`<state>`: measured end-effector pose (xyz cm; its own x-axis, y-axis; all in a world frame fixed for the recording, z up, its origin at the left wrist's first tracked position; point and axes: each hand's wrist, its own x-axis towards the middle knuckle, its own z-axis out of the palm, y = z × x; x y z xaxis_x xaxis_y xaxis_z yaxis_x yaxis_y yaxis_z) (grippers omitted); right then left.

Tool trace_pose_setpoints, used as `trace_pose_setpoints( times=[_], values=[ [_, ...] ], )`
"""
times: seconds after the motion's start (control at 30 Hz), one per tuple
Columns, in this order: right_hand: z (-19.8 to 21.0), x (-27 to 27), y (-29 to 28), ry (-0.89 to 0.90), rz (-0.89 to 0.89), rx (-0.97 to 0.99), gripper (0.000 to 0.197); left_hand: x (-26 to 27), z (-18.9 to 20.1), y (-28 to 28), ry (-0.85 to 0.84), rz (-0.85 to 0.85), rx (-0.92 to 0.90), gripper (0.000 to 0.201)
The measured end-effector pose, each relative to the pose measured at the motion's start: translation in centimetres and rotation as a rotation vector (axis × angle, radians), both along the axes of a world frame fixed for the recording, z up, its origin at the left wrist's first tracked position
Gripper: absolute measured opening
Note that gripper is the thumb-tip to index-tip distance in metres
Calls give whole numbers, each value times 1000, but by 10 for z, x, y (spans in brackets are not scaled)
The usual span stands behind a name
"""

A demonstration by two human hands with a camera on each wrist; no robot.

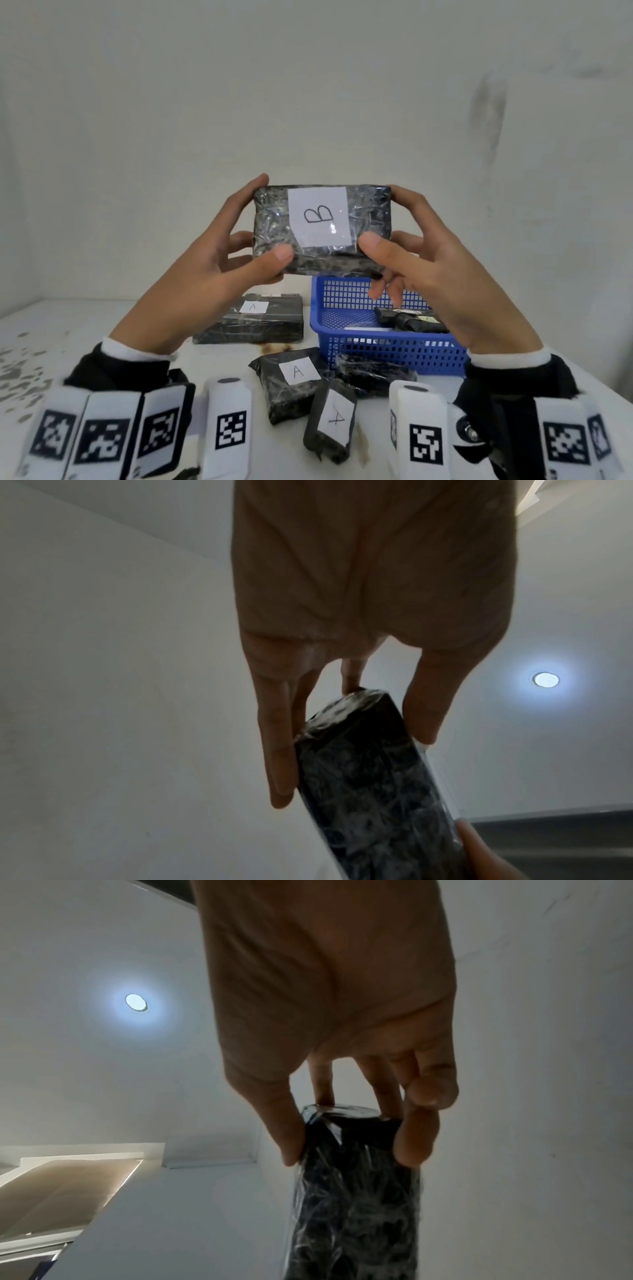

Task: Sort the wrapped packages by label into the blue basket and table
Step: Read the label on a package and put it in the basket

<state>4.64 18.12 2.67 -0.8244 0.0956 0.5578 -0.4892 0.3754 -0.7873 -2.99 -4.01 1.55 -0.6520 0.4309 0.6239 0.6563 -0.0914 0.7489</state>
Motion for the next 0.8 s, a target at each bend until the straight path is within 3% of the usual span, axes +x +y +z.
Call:
trace_pose_setpoints(
  times=[0.43, 0.8],
  values=[
    [-1, -5, -15, 4, -66, 33, 81, 3, 0, 12, 6, 169, -20, 79],
    [-2, -5, -19, 8, -132, 44, 59, 13, 1, 24, 31, 211, -13, 61]
  ],
)
